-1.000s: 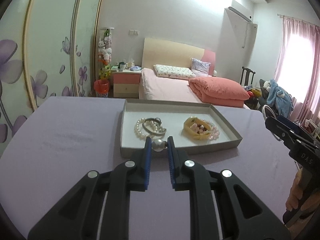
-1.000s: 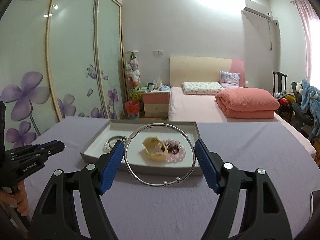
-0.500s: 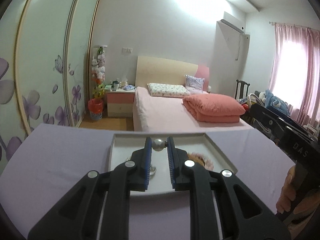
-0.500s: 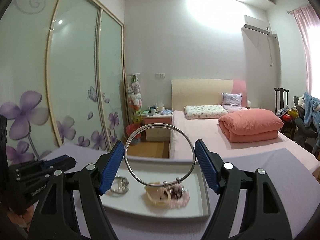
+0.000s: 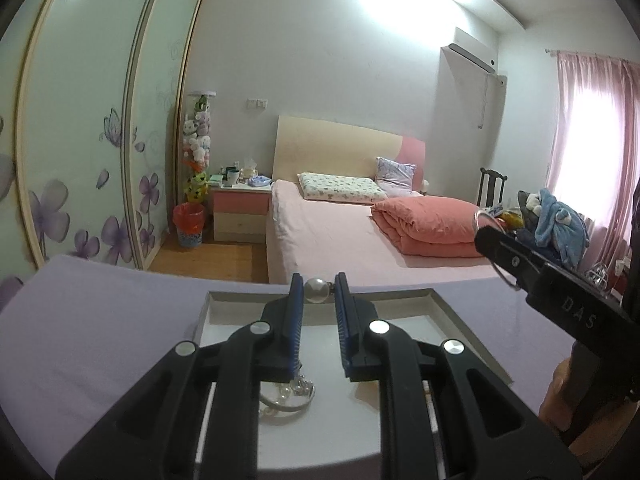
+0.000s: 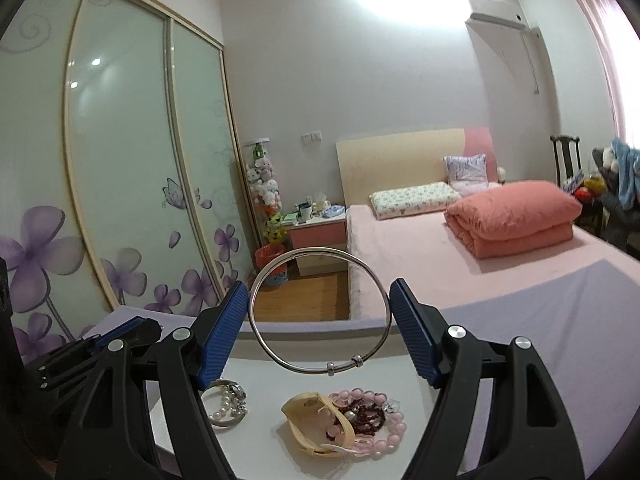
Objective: Organize jewelry
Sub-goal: 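Lower the bangle and earring into the tray and open both tools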
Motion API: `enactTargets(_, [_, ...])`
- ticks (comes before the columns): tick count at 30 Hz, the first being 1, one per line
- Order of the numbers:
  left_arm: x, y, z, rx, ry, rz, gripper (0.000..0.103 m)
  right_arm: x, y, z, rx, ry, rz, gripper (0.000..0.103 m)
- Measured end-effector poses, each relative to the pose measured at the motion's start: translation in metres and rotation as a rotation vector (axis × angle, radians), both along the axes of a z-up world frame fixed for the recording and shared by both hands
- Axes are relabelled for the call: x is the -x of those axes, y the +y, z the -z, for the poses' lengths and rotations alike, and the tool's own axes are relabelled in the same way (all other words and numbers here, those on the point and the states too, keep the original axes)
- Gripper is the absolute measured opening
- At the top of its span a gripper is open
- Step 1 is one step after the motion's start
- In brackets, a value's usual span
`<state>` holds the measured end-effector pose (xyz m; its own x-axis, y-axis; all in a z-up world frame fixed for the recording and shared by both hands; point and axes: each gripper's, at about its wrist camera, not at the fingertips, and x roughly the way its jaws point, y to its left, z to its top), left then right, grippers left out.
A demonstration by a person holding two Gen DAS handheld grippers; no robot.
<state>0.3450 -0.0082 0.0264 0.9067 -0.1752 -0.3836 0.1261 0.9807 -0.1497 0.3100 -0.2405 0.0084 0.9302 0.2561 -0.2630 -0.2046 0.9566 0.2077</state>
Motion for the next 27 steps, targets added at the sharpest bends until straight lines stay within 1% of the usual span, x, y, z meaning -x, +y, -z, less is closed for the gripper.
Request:
enactTargets(2, [-0.006, 0.002, 0.013, 0.008, 0.017, 0.000, 0.016, -0.007, 0.004, 0.012, 0.022, 0.029, -0.005, 0.073])
enactTargets(5, [-0.017, -0.002, 0.036, -0.038, 0.077, 0.005, 0.016, -0.016, 0.013, 0.028, 0.063, 0.074, -0.013, 0.073])
enactTargets(8, [-0.021, 0.001, 0.045, -0.048, 0.093, 0.004, 0.016, -0.023, 0.017, 0.038, 0.076, 0.113, -0.021, 0.073])
enactTargets(13, [-0.027, 0.009, 0.050, -0.030, 0.108, -0.005, 0.016, -0.028, 0.016, 0.043, 0.067, 0.148, -0.021, 0.073])
enactTargets(20, [-0.027, 0.010, 0.051, -0.033, 0.098, 0.006, 0.016, -0.034, 0.020, 0.044, 0.069, 0.167, -0.014, 0.073])
enactTargets(22, [-0.026, 0.005, 0.051, -0.036, 0.097, 0.004, 0.016, -0.035, 0.019, 0.043, 0.066, 0.165, -0.012, 0.083])
enactTargets(23, [-0.026, 0.005, 0.051, -0.035, 0.098, 0.005, 0.016, -0.035, 0.017, 0.042, 0.058, 0.160, -0.012, 0.090])
enactTargets(27, [-0.026, 0.004, 0.052, -0.032, 0.100, 0.010, 0.017, -0.034, 0.009, 0.040, 0.025, 0.147, 0.006, 0.090])
